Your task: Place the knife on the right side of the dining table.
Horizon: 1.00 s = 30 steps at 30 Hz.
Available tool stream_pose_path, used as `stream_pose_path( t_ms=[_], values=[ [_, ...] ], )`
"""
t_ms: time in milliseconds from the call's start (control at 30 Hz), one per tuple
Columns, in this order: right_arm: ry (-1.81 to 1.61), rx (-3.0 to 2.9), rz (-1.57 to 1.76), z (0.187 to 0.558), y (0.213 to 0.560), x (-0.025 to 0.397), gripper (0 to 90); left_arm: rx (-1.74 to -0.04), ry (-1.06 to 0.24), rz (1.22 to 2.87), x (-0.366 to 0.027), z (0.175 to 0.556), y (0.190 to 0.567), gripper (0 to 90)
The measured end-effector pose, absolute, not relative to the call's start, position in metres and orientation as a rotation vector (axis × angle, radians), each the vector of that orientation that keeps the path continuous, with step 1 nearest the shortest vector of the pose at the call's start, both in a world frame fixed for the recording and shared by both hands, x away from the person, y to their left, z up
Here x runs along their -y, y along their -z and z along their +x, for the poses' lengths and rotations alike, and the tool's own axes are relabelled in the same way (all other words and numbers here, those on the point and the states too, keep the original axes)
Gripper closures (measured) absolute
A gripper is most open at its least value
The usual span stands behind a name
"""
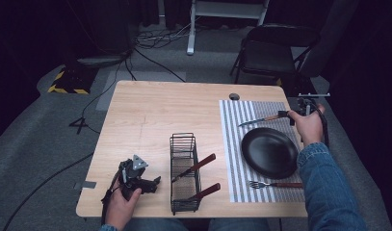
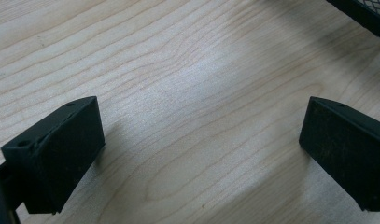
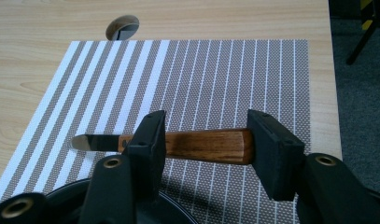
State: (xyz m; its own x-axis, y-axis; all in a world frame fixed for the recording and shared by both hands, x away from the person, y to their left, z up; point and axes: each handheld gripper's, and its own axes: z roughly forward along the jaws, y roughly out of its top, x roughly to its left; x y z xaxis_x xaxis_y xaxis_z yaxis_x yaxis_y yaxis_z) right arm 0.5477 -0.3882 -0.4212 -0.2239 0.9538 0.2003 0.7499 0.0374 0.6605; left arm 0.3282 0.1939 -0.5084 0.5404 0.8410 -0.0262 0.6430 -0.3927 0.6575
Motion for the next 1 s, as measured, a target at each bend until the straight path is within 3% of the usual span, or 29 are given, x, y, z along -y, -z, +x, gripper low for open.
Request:
stream_pose_path(
  t_ms=[1000],
  values=[
    [-0.957,-2.04,1.786,0.549,0.453,0.401,48.4,-1.193,-0.416,2.16,-0.194,0.328,0.508,0.2]
  ],
)
